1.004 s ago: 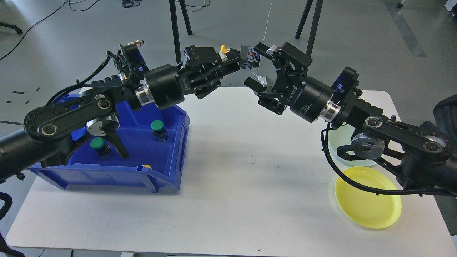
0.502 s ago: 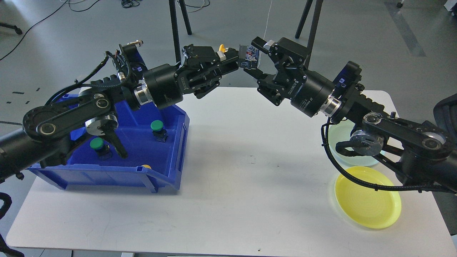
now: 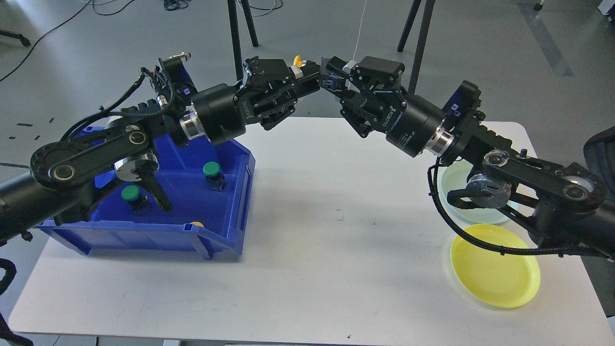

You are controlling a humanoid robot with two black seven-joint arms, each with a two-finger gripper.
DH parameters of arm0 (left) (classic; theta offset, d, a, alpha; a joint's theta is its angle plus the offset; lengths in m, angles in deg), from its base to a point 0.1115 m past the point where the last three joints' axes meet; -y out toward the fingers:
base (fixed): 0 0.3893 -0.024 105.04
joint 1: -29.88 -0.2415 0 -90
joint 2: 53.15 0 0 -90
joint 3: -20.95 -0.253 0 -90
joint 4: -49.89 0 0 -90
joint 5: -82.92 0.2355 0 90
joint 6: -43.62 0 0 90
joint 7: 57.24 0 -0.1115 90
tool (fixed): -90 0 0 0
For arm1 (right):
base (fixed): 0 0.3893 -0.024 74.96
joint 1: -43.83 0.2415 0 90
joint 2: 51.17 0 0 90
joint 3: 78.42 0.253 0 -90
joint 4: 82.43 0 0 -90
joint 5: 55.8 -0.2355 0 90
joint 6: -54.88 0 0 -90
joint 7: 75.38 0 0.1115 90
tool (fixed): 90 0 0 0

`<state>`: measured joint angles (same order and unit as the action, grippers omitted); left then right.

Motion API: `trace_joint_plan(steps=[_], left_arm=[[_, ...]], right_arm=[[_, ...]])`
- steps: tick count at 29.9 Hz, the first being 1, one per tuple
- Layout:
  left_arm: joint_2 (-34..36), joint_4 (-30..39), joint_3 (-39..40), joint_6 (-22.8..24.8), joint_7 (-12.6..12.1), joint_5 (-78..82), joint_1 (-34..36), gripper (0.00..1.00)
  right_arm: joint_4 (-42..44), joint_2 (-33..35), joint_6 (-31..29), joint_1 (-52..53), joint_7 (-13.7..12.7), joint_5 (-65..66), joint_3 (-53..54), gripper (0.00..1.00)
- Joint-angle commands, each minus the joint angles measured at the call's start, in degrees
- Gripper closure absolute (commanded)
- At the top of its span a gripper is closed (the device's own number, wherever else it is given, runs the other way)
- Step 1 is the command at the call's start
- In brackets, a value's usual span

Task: Pass button and place on color plate
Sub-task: 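Reach the right gripper to the held button and grasp it from the left gripper, then carry the button with the right gripper onto the yellow plate and release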

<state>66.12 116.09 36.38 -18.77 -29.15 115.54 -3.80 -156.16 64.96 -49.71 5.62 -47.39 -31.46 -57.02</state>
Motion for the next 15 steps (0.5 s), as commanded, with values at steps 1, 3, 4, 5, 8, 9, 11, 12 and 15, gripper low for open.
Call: trace_joint_plan(steps=[1,3,4,5,8,9,11,12,15], left_arm=[[0.0,-0.02,-0.06,0.26,-0.09,0.08,-0.08,0.94],[0.0,-0.02,-0.06,0.17,-0.09,0.08,-0.08,0.86],[-0.17,-0.02,0.03,-0.18,-0.09,-0.1,-0.08,0.7],[-0.26,-0.11,0.2,-0.18,-0.09,-0.45,-0.16,0.5],[-0.26,-0.46,1.17,-0.27,-0.09,-5.01,-0.95,0.2],[-0.26,-0.98,1.35,0.16,-0.09,-6.15,-1.3,0.19],[-0.18,-1.69,1.61,0.26,-0.09,-7.13,-1.66,0.15],[-0.18,-1.69,2.05,0.26,-0.09,-7.22,-1.74,0.15],[-0.09,-1.69,4.42,0.26,-0.09,-7.22,-3.49,0.13]], right_arm=[[-0.18,-0.02,0.09,-0.03,0.0,0.0,-0.04,0.99],[-0.18,0.07,0.35,-0.03,0.0,-0.08,-0.04,0.99],[-0.18,0.24,0.53,-0.03,0.0,-0.08,-0.04,0.99],[-0.27,0.42,0.79,-0.03,0.0,-0.08,-0.04,0.99],[-0.45,1.04,0.88,-0.64,0.0,-0.08,0.14,1.0],[-0.62,1.56,0.97,-0.91,0.0,-0.08,0.23,1.0],[-0.8,3.31,1.23,-2.13,0.0,-0.26,0.66,1.0],[-0.97,4.28,1.49,-2.92,0.0,-0.43,0.84,1.0],[-2.73,6.92,3.16,-7.31,0.0,-0.7,4.17,1.0]])
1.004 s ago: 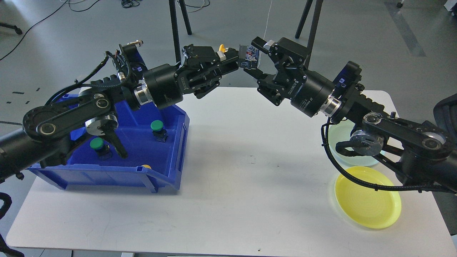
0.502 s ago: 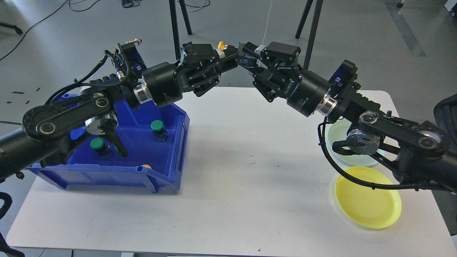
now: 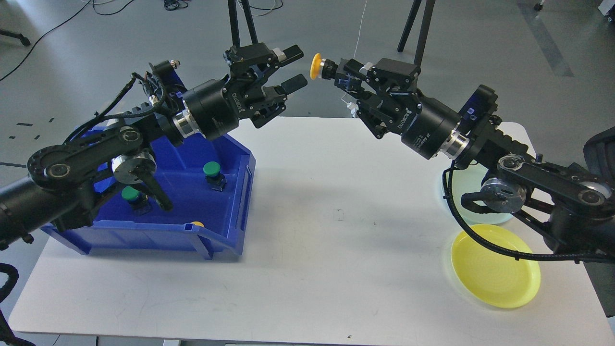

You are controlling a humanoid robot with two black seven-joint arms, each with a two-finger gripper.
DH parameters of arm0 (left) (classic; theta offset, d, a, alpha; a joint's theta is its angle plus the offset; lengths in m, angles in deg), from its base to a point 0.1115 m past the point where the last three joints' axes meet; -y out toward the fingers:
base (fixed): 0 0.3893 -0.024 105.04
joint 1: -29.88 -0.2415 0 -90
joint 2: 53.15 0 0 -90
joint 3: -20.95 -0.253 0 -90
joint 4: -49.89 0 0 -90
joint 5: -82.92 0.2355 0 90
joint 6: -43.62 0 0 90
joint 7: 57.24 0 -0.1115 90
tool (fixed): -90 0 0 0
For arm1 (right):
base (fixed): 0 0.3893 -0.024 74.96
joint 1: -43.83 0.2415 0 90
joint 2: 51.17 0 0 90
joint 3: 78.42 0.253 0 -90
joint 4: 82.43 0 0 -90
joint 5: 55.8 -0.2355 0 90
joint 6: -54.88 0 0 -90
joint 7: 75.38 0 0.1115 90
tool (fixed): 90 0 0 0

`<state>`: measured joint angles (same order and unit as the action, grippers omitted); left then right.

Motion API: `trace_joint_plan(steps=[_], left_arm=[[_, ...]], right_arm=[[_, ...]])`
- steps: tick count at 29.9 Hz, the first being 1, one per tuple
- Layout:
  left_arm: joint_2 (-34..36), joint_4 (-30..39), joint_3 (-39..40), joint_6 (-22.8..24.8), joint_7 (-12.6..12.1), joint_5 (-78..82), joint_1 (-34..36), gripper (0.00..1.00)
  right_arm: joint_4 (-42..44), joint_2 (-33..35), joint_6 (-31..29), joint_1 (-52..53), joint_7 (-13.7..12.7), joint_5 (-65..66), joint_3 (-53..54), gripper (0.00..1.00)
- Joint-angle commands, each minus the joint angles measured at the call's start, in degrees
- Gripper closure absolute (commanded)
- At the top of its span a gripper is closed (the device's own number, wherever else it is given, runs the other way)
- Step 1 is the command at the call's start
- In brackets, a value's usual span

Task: Pass button and place on color plate
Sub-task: 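Carry the button with the right gripper onto the yellow plate and release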

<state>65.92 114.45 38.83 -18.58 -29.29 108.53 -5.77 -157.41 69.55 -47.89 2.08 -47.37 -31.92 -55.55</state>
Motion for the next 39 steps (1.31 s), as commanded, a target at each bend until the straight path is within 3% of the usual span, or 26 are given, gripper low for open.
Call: trace_joint_plan(steps=[1,4,9,14,18,21,25,28,33,35,39], left_arm=[[0.1,-0.05,3.28,0.06,0.05,-0.21,-2.23,0.12],[0.02,-0.23,6.8,-0.64,0.05,-0.38,-3.9,0.02],[1.51,0.3,12.51,-0.55,0.05,-0.47,-6.54,0.02],[6.34,1.62,14.64,-0.2,0.05,-0.21,-7.07,0.02],[8.88,1.88,14.19,-0.46,0.05,3.81,-6.63,0.02],[12.92,2.06,13.41,-0.46,0.05,16.7,-6.37,0.02],[17.85,2.32,3.42,-0.99,0.05,32.89,-0.94,0.02],[20.92,1.97,-7.31,-3.09,0.05,39.24,5.13,0.02],[22.34,-0.04,-21.73,-5.21,0.05,48.64,14.01,0.02],[21.9,-2.33,-26.39,-5.21,0.05,51.02,15.77,0.02],[20.68,-6.72,-30.98,-5.12,0.05,56.38,16.48,0.02]], right_arm=[[-2.53,3.64,2.22,-6.66,-0.01,-0.24,4.8,1.0],[-7.96,8.3,5.12,-18.24,-0.01,-1.03,12.17,1.0],[-19.4,13.23,10.13,-46.35,-0.01,-10.67,25.53,1.0],[-19.59,12.01,9.17,-67.21,-0.01,-28.42,33.2,1.0],[-18.36,10.34,5.75,-73.3,-0.01,-30.91,33.03,1.0],[-16.96,8.41,5.74,-74.18,-0.01,-32.92,32.77,1.0],[-15.81,6.3,5.65,-73.83,-0.01,-34.6,33.12,0.96],[-15.9,6.12,5.74,-73.75,-0.01,-34.69,33.47,0.81],[-15.81,6.12,5.65,-73.75,-0.01,-36.62,33.65,0.32],[-15.9,6.12,5.04,-73.75,-0.01,-37.41,33.82,0.03],[-16.07,6.2,1.8,-73.83,-0.01,-37.5,36.45,0.01]])
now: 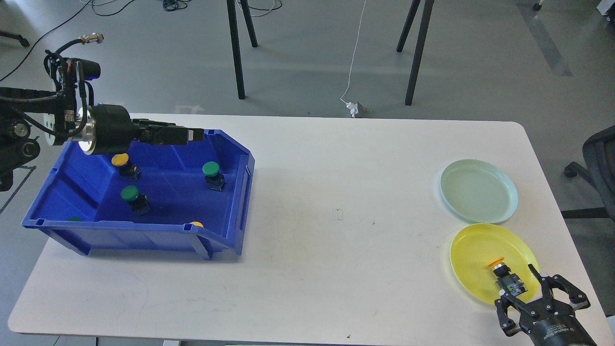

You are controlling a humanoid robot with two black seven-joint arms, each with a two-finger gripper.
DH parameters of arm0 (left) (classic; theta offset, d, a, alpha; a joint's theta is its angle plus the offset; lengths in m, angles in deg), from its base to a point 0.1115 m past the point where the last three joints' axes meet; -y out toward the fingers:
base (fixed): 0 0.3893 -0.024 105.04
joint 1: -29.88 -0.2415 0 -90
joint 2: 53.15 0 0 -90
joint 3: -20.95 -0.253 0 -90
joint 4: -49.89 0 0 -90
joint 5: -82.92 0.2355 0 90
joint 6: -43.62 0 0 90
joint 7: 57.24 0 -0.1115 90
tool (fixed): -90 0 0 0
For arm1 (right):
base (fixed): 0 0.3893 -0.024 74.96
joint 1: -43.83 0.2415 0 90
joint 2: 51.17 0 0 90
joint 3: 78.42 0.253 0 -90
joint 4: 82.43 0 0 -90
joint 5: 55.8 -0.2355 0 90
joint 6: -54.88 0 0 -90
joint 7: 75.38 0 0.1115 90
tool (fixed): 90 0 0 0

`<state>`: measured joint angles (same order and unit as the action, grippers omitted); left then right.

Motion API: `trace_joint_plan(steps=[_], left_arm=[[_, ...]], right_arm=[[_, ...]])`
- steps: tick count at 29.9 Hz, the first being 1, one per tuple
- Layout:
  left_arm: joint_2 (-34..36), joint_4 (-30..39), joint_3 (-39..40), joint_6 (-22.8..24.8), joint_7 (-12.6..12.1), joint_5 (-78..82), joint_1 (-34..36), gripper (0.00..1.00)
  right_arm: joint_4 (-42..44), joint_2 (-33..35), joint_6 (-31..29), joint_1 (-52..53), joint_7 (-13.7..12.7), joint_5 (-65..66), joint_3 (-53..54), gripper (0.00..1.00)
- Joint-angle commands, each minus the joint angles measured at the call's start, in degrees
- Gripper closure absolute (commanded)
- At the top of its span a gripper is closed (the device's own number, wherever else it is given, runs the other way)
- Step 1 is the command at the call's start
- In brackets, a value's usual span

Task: Pass button and place on color plate
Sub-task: 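Carry the button with the right gripper onto the yellow plate and release, then lower the left gripper into the bin and grasp another button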

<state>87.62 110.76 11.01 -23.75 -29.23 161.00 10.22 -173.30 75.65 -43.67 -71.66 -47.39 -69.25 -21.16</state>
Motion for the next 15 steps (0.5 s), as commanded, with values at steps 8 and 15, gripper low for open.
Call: trace_joint_plan(steps=[8,15], left_arm=[[-3.75,-13.76,-6.76,0.05,-0.01,10.24,-3.02,0.03],[-6.38,-18.68,-6.76,-0.13,-0.01,11.83,-6.97,0.03]], right_arm=[[-0.8,0.8,-7.61,0.35,0.0,-0.52,15.86,0.01],[-0.62,0.8,-7.7,1.5,0.0,-0.52,18.77,0.01]])
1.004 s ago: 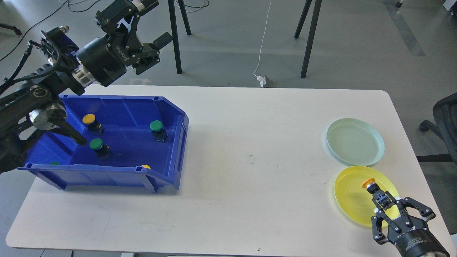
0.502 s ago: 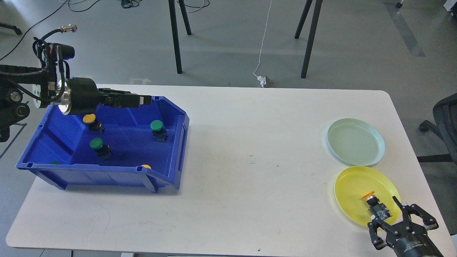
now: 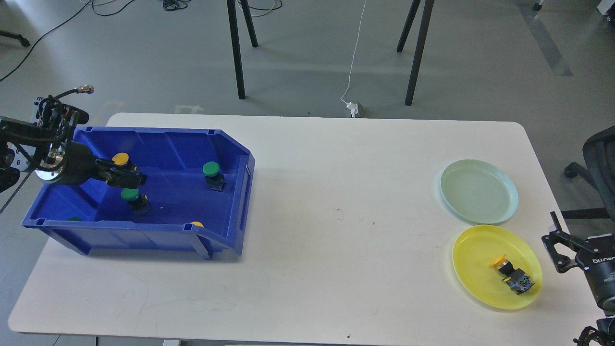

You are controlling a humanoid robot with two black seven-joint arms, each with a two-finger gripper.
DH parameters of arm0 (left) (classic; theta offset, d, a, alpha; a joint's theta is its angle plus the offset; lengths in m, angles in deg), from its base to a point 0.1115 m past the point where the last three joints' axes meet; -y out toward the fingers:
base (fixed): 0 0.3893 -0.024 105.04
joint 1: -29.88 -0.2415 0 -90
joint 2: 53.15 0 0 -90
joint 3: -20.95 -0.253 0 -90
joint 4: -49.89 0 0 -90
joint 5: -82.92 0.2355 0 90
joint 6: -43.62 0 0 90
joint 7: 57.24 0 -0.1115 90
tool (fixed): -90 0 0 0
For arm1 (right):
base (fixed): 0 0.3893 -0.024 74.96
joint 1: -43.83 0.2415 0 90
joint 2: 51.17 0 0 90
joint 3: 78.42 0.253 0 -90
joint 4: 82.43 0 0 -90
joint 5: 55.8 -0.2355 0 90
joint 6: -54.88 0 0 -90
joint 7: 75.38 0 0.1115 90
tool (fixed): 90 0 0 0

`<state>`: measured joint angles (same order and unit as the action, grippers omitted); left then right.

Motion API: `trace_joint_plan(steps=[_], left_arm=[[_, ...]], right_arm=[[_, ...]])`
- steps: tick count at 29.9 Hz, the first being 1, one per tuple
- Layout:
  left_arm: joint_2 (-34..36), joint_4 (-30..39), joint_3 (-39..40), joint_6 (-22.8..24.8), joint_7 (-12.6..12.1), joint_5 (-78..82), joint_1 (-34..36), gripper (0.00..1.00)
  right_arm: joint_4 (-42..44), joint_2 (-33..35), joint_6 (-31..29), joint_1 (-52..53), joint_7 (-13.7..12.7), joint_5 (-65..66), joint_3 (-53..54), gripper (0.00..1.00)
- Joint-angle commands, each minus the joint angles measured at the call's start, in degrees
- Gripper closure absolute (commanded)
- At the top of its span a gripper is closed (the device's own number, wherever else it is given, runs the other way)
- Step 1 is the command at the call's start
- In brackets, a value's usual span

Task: Pass button and place on color plate
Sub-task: 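Lower the left gripper into the bin and grasp another button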

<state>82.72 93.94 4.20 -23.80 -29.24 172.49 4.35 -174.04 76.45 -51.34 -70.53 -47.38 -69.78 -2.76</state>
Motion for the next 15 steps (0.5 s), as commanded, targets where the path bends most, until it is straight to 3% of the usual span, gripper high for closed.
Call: trace_joint_plan(steps=[1,10,15], left_arm=[[-2.01,-2.12,-0.04,-0.08,0.0,0.34,-1.37,0.03],[-5.17,-6.86,-0.04,-0.17,0.0,0.34,-4.18,0.06],[-5.7,-7.92,0.05,-0.95,0.0,0.25,-4.97,0.14]], right_arm=[[0.12,0.0,-0.03,0.45,0.0,0.0,0.37,0.01],[0.21,0.09,-0.12,0.45,0.0,0.0,0.28,0.01],[0.29,0.0,-0.12,0.45,0.0,0.0,0.19,0.01]])
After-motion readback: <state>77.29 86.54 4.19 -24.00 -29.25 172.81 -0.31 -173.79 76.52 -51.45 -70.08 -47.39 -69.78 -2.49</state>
